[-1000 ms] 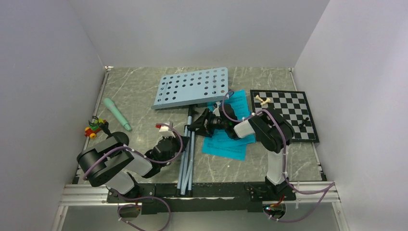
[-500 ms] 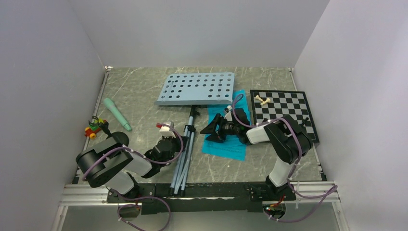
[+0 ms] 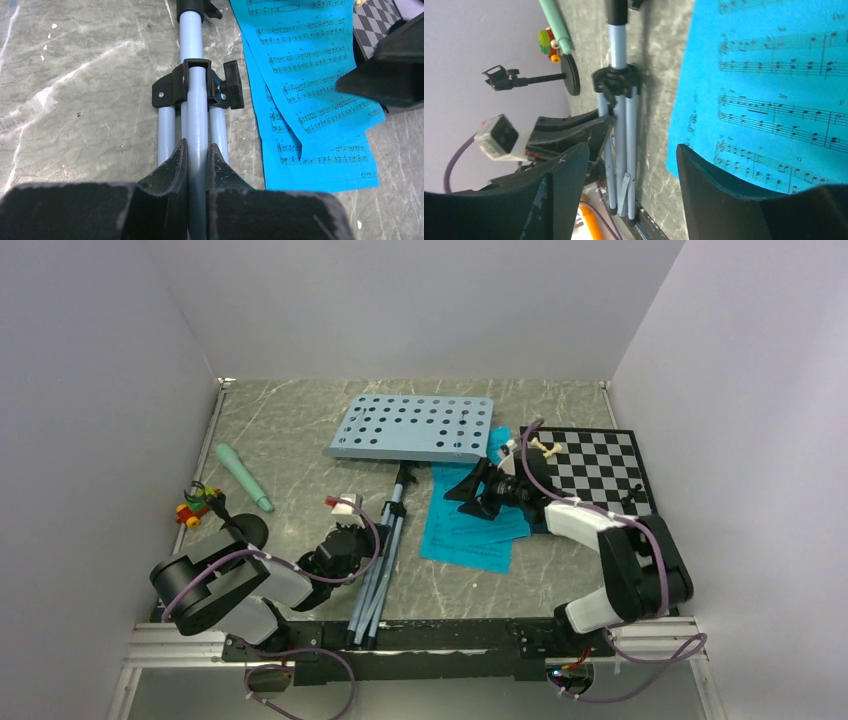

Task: Pack up the instrument practice props

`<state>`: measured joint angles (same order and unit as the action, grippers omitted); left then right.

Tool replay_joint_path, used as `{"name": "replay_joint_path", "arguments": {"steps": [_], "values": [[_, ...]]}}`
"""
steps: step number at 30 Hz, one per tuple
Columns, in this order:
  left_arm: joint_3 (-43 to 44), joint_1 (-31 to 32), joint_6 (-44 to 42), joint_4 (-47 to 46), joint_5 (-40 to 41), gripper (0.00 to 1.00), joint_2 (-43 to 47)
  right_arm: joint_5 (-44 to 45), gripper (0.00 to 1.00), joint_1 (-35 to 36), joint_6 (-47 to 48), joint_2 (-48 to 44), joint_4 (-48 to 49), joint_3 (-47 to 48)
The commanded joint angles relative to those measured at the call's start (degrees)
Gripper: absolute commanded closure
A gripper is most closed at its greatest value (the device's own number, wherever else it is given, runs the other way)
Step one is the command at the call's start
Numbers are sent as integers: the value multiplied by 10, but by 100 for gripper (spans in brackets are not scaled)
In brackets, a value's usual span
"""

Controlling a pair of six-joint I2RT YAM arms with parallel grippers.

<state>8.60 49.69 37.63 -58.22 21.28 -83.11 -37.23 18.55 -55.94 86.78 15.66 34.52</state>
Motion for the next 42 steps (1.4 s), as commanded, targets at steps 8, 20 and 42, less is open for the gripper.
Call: {"name": "replay_joint_path", "arguments": {"steps": [8, 20, 42], "values": [[21, 2, -6, -9, -44, 100, 11, 161, 29, 0, 190, -197, -301, 91], [43, 2, 4, 55, -93, 53, 46, 223, 29, 42, 239, -318, -366, 73], [50, 8, -41, 479, -9, 13, 449, 331, 28, 44, 283, -398, -377, 74]]}}
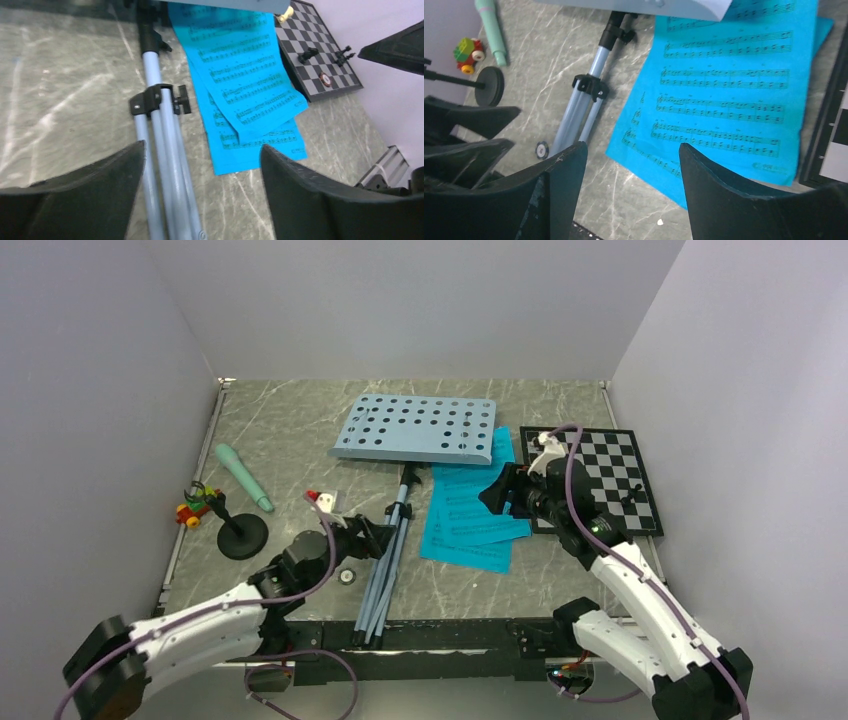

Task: Pack up the instrument practice props

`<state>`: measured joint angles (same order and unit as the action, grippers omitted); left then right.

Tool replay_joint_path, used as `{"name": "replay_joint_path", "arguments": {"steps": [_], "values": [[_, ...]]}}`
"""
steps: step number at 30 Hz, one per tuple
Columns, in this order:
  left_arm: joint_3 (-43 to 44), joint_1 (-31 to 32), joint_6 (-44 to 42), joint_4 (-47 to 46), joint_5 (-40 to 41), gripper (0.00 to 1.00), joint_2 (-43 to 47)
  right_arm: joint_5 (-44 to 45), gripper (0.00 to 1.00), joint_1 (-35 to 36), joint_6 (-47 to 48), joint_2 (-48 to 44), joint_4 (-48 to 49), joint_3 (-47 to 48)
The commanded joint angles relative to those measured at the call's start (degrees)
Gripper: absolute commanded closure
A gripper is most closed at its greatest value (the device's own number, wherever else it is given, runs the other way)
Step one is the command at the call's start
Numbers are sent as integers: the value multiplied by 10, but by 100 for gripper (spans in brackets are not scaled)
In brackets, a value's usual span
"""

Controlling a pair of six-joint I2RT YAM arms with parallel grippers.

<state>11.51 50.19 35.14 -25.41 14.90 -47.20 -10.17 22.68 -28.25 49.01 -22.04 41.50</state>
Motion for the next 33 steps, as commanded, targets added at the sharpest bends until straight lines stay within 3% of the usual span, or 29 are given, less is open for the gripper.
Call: {"name": "replay_joint_path", "arguments": {"steps": [1, 4, 9, 13, 21, 24, 26, 29, 33], "values": [[34, 3, -15, 190, 67, 3, 113, 74, 28, 3, -8, -24, 8, -4], [71, 3, -11, 295, 94, 1, 158, 92, 24, 2, -40, -51, 50, -37], [159, 3, 25, 458, 137, 1, 179, 105, 1, 2, -51, -84, 54, -43], [213, 3, 45, 532, 169, 1, 180, 108, 0, 2, -42, -96, 51, -39], [278, 3, 57, 558, 234, 1, 189, 145, 0, 3, -104, -92, 50, -38], [330, 3, 190, 661, 307, 1, 139, 135, 0, 19, -94, -90, 64, -26], [377, 3, 212, 727, 312, 1, 89, 164, 0, 37, -85, -82, 36, -3], [426, 3, 184, 781, 304, 1, 36, 203, 0, 49, -68, -80, 13, 18], [408, 3, 139, 747, 291, 1, 40, 231, 0, 54, -62, -88, 6, 25]]}}
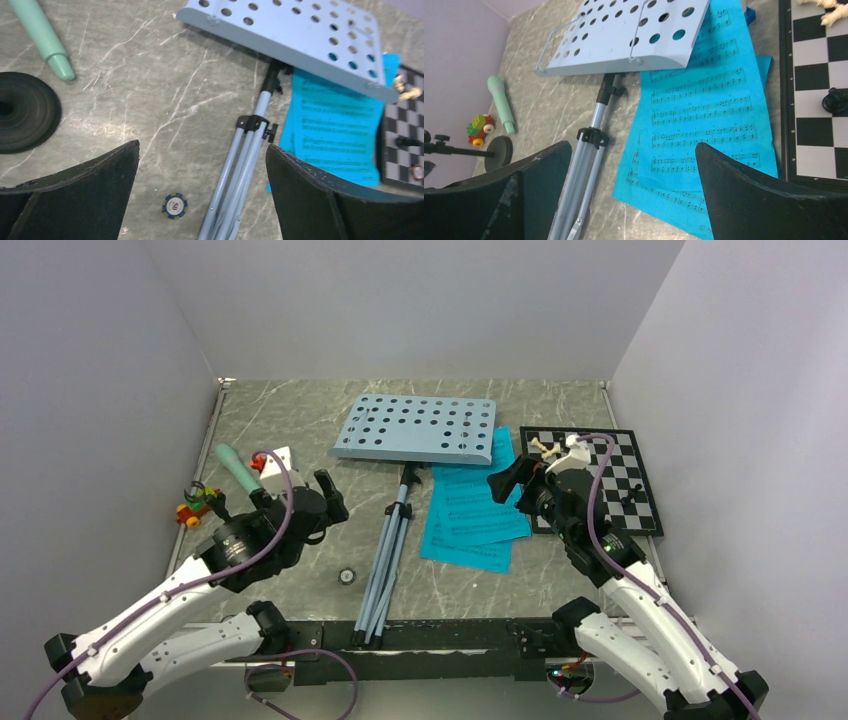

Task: Pack up the instrument practice props

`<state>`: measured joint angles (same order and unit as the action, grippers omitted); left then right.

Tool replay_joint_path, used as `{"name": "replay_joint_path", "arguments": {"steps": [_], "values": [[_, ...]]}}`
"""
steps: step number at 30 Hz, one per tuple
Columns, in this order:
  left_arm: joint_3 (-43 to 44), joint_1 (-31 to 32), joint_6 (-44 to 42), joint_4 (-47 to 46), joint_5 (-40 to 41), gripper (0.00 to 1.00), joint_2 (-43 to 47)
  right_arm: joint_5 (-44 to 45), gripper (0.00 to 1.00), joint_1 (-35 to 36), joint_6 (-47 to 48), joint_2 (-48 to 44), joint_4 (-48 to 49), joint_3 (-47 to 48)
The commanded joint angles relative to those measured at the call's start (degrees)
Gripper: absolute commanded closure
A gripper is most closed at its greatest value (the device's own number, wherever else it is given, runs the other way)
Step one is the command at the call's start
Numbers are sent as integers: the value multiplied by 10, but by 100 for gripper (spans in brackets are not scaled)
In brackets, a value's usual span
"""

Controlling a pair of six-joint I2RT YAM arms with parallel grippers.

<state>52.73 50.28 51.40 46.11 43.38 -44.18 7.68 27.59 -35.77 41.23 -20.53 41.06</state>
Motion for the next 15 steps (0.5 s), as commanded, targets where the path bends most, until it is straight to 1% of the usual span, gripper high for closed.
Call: {"name": "replay_joint_path", "arguments": {"steps": [1, 5, 8, 11, 15], "values": [[-19, 2, -42, 12, -5, 1, 22, 51, 0, 5, 14, -10, -11, 30], [-85, 2, -101, -85, -50, 1, 93, 31, 0, 6, 12, -7, -11, 30], [-115, 2, -120, -120, -71, 1, 132, 31, 0, 5, 12, -1, -9, 26], [-108, 2, -119, -109, -65, 1, 130, 24, 0, 5, 7, 5, -3, 24], [-82, 2, -105, -70, -56, 1, 98, 6, 0, 6, 3, 10, 3, 22]]}}
